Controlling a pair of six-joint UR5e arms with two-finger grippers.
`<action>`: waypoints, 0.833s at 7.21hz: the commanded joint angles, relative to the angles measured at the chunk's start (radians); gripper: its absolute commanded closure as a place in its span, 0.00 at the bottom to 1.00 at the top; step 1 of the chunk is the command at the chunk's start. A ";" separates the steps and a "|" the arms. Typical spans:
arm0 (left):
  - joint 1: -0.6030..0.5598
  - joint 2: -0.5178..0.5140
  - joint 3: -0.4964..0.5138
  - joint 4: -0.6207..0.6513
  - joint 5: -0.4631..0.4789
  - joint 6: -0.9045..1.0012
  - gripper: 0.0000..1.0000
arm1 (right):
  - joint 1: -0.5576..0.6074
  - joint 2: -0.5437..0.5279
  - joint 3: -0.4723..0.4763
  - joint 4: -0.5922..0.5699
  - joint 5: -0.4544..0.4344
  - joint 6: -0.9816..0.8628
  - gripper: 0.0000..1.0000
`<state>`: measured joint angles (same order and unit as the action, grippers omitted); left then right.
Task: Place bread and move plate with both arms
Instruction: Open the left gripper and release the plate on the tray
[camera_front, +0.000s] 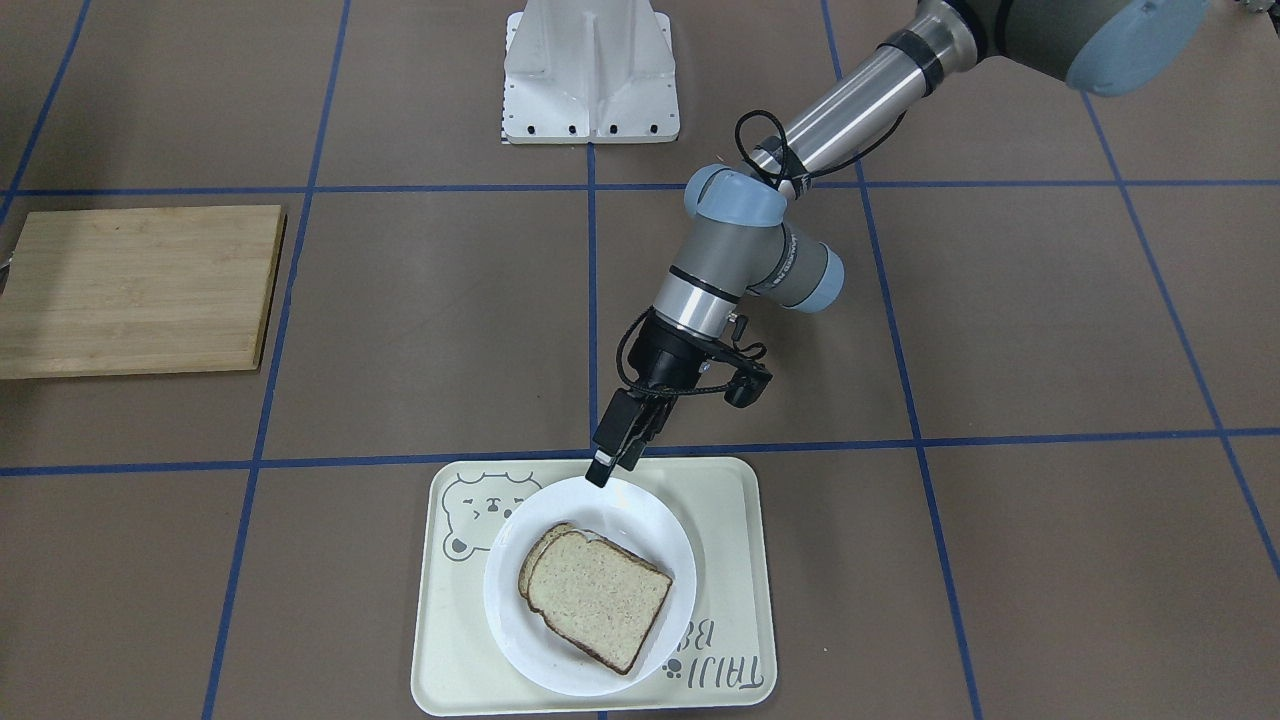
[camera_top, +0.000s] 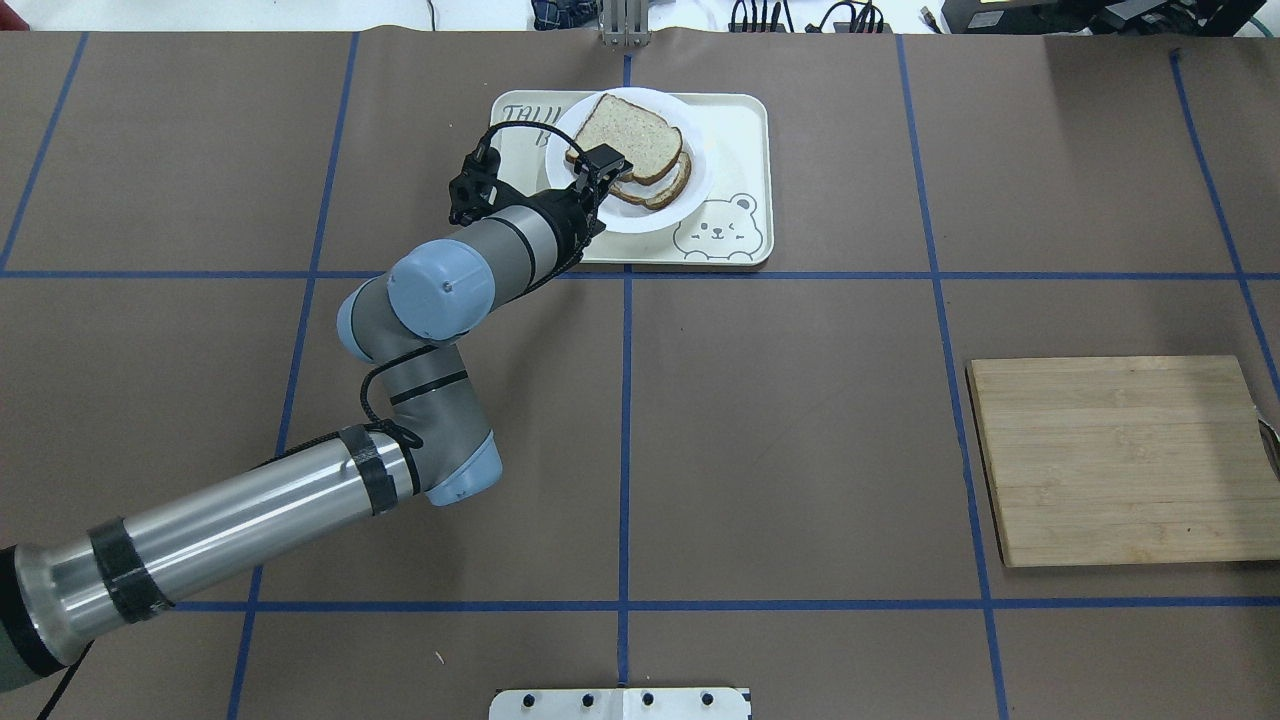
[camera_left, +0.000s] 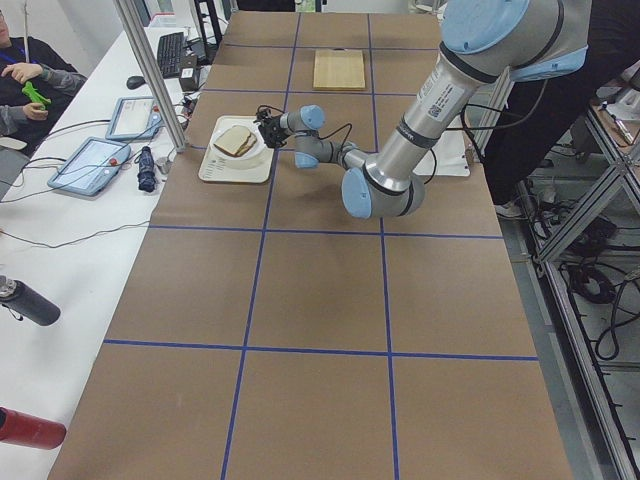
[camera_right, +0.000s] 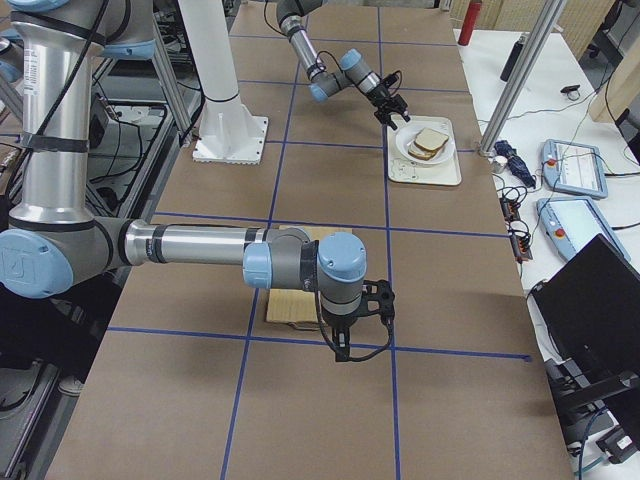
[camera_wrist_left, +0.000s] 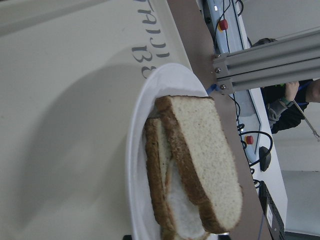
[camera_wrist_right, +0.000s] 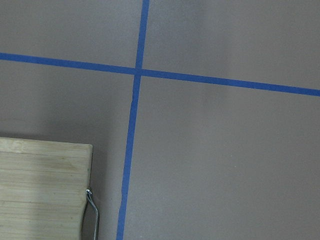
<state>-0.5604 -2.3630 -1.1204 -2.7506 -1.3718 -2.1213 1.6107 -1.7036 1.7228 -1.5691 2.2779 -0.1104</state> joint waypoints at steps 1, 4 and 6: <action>-0.009 0.118 -0.177 0.023 -0.119 0.056 0.02 | 0.000 -0.001 0.000 0.000 0.000 0.000 0.00; 0.003 0.156 -0.385 0.228 -0.176 0.306 0.02 | 0.000 -0.001 0.000 -0.002 -0.002 0.000 0.00; -0.007 0.328 -0.528 0.305 -0.322 0.778 0.02 | 0.001 -0.002 -0.002 0.000 -0.006 0.000 0.00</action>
<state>-0.5599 -2.1283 -1.5650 -2.4864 -1.5947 -1.6079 1.6110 -1.7047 1.7222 -1.5698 2.2741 -0.1105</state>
